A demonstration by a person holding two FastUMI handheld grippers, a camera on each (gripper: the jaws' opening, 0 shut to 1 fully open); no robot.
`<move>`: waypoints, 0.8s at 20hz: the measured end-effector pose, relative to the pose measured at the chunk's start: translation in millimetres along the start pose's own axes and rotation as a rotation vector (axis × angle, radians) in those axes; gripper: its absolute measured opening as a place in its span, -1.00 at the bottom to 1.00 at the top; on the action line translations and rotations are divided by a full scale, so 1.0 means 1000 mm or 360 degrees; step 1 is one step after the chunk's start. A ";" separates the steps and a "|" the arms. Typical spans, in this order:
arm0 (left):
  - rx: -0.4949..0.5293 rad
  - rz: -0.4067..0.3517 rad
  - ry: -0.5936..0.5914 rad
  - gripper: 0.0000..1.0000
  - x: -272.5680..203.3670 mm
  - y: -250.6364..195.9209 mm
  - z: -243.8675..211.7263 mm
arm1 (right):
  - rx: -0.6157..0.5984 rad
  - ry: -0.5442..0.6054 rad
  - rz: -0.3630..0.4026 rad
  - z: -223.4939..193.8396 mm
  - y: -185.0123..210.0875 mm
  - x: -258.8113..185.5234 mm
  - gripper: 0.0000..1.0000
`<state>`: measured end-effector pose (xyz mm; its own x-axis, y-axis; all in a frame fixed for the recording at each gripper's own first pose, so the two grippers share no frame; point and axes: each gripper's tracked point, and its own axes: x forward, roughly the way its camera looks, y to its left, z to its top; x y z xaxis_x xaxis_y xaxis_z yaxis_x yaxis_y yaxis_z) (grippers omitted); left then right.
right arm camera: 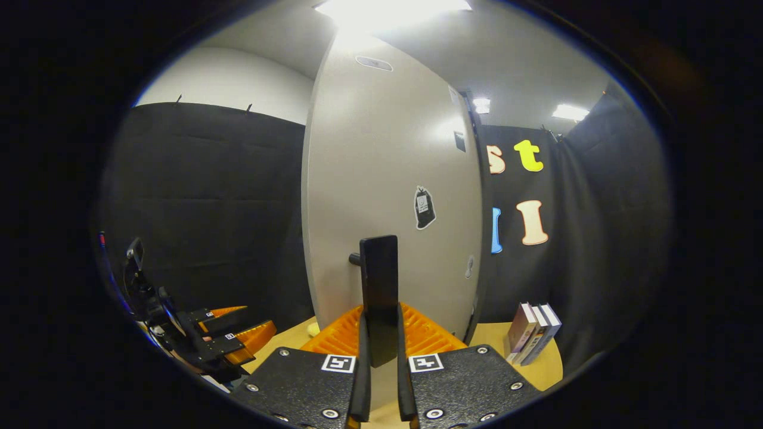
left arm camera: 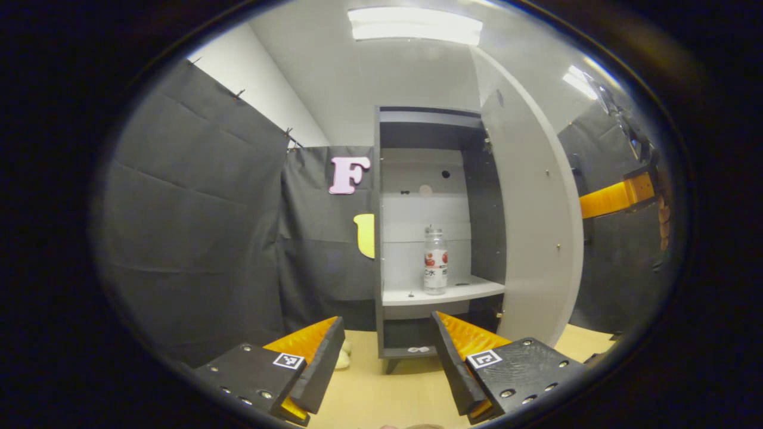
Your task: Open the cabinet door with the right hand, grasp the bottle in the cabinet with the left hand and place it on the coaster, then close the cabinet door with the right hand.
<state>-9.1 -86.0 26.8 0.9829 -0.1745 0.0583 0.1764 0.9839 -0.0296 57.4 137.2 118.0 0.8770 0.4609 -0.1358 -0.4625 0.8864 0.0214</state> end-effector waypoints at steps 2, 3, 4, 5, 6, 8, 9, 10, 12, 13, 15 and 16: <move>0.0000 -0.0026 -0.0003 0.66 0.007 -0.018 0.003 | -0.0027 0.0001 -0.0048 0.000 -0.018 -0.012 -0.64; 0.0000 -0.0036 0.0000 0.66 0.010 -0.026 0.004 | -0.0037 -0.0004 -0.0072 0.001 -0.027 -0.018 -0.65; -0.0004 -0.0044 0.0005 0.66 0.013 -0.035 0.003 | -0.0043 -0.0010 -0.0091 0.000 -0.036 -0.020 -0.65; -0.0007 -0.0047 0.0008 0.66 0.015 -0.042 0.003 | -0.0039 -0.0019 -0.0110 0.000 -0.045 -0.025 -0.73; -0.0008 -0.0053 0.0011 0.66 0.018 -0.049 0.003 | -0.0034 -0.0024 -0.0122 -0.001 -0.052 -0.027 -0.75; -0.0013 -0.0053 0.0022 0.56 0.023 -0.062 0.002 | -0.0043 -0.0033 -0.0143 -0.002 -0.067 -0.033 -0.77; -0.0024 -0.0056 0.0030 0.61 0.026 -0.069 0.001 | -0.0060 -0.0039 -0.0156 -0.002 -0.074 -0.036 -0.77; -0.0038 -0.0057 0.0042 0.66 0.029 -0.076 0.001 | -0.0075 -0.0048 -0.0173 -0.003 -0.081 -0.037 -0.77; -0.0061 -0.0038 0.0058 0.76 0.035 -0.081 -0.001 | -0.0101 -0.0064 -0.0219 -0.005 -0.097 -0.040 -0.77; -0.0067 -0.0022 0.0061 0.66 0.037 -0.082 -0.002 | -0.0095 -0.0063 -0.0224 -0.007 -0.105 -0.045 -0.77; -0.0057 0.0004 0.0062 0.76 0.043 -0.083 0.000 | -0.0025 -0.0042 -0.0119 -0.018 -0.105 -0.052 -0.77; -0.0048 0.0002 0.0071 0.76 0.049 -0.086 0.002 | -0.0008 -0.0040 -0.0076 -0.021 -0.105 -0.055 -0.77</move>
<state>23.2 -179.3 34.7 0.9844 -0.1753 0.0136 0.1758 0.9826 -0.0598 55.3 17.7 102.6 0.9012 0.4188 -0.1117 -0.4204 0.9073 0.0102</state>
